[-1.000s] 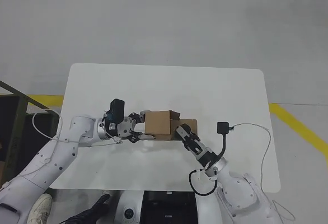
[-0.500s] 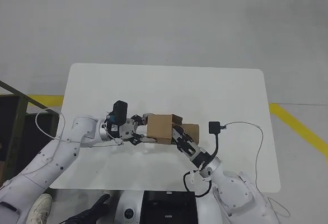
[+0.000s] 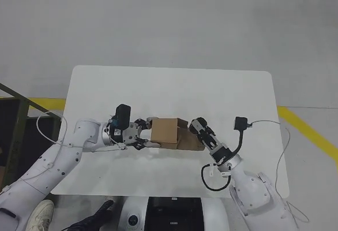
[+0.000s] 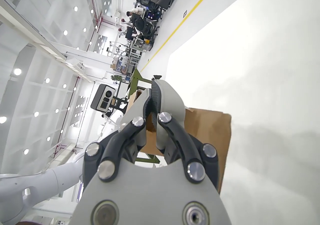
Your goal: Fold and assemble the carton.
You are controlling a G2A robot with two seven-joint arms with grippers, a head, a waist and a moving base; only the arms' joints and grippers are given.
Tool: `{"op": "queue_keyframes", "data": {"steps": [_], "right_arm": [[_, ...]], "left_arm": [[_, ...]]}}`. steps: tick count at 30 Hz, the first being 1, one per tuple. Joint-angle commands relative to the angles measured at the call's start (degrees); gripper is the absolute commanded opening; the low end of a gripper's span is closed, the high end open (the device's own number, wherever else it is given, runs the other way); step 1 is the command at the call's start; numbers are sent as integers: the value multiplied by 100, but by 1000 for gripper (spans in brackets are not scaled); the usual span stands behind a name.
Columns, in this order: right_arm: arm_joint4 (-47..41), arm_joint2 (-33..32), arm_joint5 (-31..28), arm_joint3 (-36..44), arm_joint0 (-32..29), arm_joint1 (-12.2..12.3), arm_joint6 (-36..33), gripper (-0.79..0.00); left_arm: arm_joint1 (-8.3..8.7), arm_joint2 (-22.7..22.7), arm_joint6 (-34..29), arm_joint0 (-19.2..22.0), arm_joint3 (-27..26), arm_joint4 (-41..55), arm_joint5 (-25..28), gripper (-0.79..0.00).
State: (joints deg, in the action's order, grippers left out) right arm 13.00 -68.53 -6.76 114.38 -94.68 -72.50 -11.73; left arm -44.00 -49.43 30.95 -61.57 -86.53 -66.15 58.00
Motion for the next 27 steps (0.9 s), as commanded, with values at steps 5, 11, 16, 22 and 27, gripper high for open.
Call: {"op": "queue_keyframes", "data": {"steps": [5, 11, 16, 22, 27], "right_arm": [[-44, 67, 270, -208, 313, -38, 129, -785], [87, 260, 353, -300, 511, -57, -66, -785], [191, 302, 284, -160, 351, -35, -231, -785], [247, 399, 197, 43, 159, -8, -485, -785], [179, 500, 165, 41, 209, -7, -667, -785]], "left_arm": [[19, 13, 22, -50, -61, -14, 0, -465], [33, 38, 37, -74, -77, -13, 0, -465], [36, 32, 64, -52, -43, 0, 0, -471], [27, 26, 71, -27, -7, -3, 0, -474], [19, 13, 70, -26, -9, -16, 0, -474]]}}
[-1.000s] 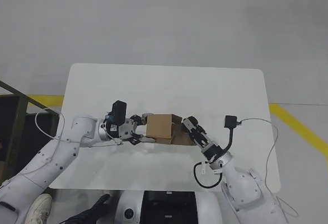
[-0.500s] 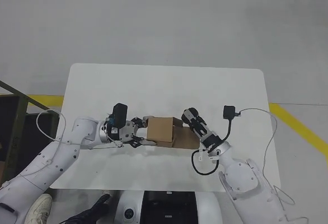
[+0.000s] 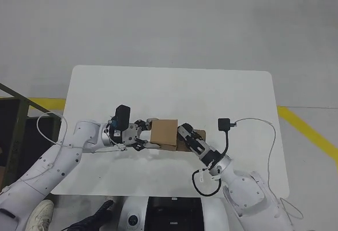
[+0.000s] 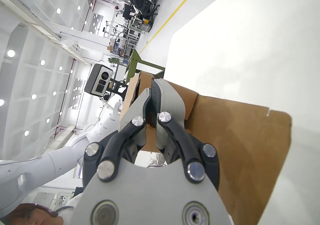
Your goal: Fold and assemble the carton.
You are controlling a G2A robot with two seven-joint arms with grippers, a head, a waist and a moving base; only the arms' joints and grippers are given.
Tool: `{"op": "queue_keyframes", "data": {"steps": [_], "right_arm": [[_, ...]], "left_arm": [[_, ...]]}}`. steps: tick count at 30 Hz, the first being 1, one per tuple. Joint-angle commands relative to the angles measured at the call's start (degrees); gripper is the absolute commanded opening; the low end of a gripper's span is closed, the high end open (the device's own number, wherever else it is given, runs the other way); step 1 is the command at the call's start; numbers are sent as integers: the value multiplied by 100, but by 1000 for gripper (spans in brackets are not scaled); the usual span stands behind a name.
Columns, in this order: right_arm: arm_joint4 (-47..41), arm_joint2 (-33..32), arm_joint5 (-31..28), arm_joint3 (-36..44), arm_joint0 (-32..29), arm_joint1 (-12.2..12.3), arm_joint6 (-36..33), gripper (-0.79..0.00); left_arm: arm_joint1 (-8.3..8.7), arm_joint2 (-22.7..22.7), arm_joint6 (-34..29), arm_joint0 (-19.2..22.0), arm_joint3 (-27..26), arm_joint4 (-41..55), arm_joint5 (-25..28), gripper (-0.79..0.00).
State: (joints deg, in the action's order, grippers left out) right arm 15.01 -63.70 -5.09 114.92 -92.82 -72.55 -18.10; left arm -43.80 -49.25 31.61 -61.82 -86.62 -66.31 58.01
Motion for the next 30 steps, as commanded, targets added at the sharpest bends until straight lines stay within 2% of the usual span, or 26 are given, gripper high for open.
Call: {"op": "queue_keyframes", "data": {"steps": [1, 9, 18, 26, 30], "right_arm": [[-48, 30, 3, -29, 50, -4, -46, -785], [-248, -7, 68, -136, 144, -1, -104, -785], [-496, -606, 184, 44, -92, 50, 261, -785], [-1144, -1534, 41, 105, -567, 162, -133, -785], [-1343, -1795, 195, -111, -699, 216, -651, -785]], "left_arm": [[-3, -8, 7, -5, 1, -3, 0, -474], [-8, -36, 26, -21, 16, -5, 0, -474], [-11, -34, 44, -13, 32, -17, 0, -480], [34, -228, 201, -62, 33, -26, 0, -486], [62, -335, 274, -116, -35, -13, 0, -493]]}}
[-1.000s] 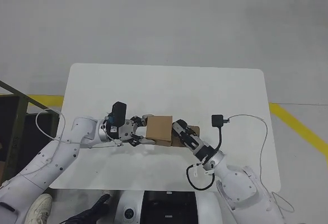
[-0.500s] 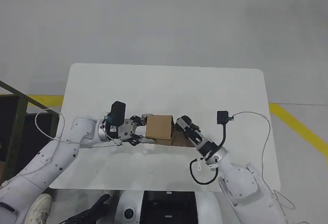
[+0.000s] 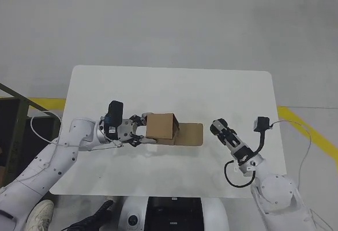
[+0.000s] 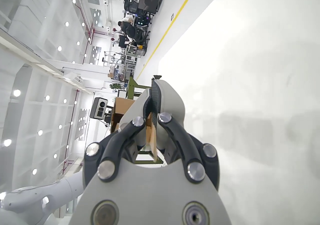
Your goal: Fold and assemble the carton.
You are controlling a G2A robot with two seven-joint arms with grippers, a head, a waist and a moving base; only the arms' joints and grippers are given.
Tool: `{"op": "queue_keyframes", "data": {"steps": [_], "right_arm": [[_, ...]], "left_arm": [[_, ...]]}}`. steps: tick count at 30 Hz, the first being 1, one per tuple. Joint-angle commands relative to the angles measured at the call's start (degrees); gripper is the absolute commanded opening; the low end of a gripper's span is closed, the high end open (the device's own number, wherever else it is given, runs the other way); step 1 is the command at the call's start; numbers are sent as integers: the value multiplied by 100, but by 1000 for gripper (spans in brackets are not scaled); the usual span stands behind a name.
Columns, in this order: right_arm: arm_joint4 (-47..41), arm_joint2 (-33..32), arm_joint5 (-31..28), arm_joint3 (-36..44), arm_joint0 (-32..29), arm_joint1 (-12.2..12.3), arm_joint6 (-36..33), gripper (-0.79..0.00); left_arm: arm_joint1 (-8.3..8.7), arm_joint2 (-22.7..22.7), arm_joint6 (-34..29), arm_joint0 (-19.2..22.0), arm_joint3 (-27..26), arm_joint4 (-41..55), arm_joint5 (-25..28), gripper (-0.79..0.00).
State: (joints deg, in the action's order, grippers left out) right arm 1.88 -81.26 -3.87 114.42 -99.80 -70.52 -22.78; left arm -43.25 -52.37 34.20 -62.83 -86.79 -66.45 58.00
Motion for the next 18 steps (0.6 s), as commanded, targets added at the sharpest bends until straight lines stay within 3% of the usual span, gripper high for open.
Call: {"op": "queue_keyframes", "data": {"steps": [1, 6, 18], "right_arm": [[-84, -61, 106, -121, 14, 21, -299, -785], [-442, 137, 34, -450, 196, 32, -899, -785], [-1067, 740, -272, -801, 677, -10, -1321, -785]], "left_arm": [[13, -43, 26, -30, -38, 2, 0, -502], [25, -90, 40, -93, -112, 6, 0, -517], [-25, 128, -151, -96, -173, 98, 0, -523]]}}
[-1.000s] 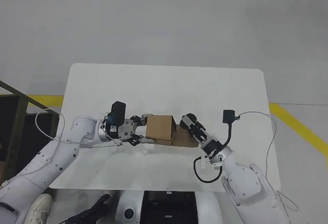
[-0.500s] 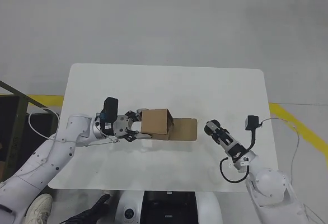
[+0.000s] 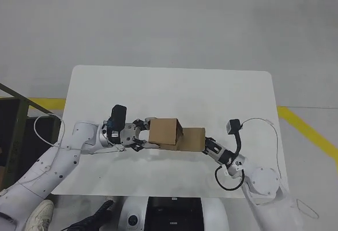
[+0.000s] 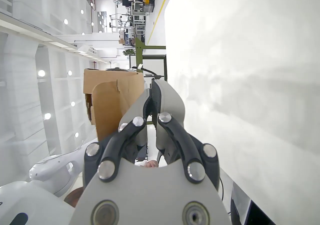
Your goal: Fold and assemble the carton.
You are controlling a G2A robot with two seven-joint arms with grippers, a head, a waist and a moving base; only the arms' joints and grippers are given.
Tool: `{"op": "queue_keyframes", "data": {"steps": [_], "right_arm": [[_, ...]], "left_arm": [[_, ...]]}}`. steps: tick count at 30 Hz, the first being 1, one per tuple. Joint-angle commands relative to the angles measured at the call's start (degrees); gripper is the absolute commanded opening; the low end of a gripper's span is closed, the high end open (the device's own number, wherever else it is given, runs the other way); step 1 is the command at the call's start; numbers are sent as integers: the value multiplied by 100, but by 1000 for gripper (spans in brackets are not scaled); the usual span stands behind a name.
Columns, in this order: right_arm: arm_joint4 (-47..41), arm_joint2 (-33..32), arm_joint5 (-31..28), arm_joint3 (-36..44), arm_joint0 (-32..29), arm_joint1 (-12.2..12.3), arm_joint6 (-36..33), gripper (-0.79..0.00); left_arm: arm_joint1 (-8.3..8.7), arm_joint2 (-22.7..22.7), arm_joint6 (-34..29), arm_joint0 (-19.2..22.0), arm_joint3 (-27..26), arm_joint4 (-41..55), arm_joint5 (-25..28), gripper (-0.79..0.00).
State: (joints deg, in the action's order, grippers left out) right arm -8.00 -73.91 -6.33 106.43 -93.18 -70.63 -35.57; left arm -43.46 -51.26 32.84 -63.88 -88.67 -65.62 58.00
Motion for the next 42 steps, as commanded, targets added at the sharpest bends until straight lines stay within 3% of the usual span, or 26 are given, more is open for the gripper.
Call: {"op": "queue_keyframes", "data": {"steps": [1, 18, 22, 26, 42], "right_arm": [[-162, 7, -49, 1, 28, 4, -106, -785], [-308, 50, -37, 215, 76, 77, -458, -785], [-273, 34, 12, 255, 68, 96, -448, -511], [-233, 30, 51, 298, 68, 114, -452, -566], [-29, 191, 189, 358, 166, 159, -391, -579]], "left_arm": [[-7, 34, -43, 19, 36, 24, 0, -526], [-59, 79, -343, 90, 60, -180, 0, -529], [-70, 42, -346, 80, 35, -260, 0, -508], [-88, -7, -319, 36, 40, -478, -45, -496], [-177, -168, -198, -31, 122, -737, -12, -511]]}}
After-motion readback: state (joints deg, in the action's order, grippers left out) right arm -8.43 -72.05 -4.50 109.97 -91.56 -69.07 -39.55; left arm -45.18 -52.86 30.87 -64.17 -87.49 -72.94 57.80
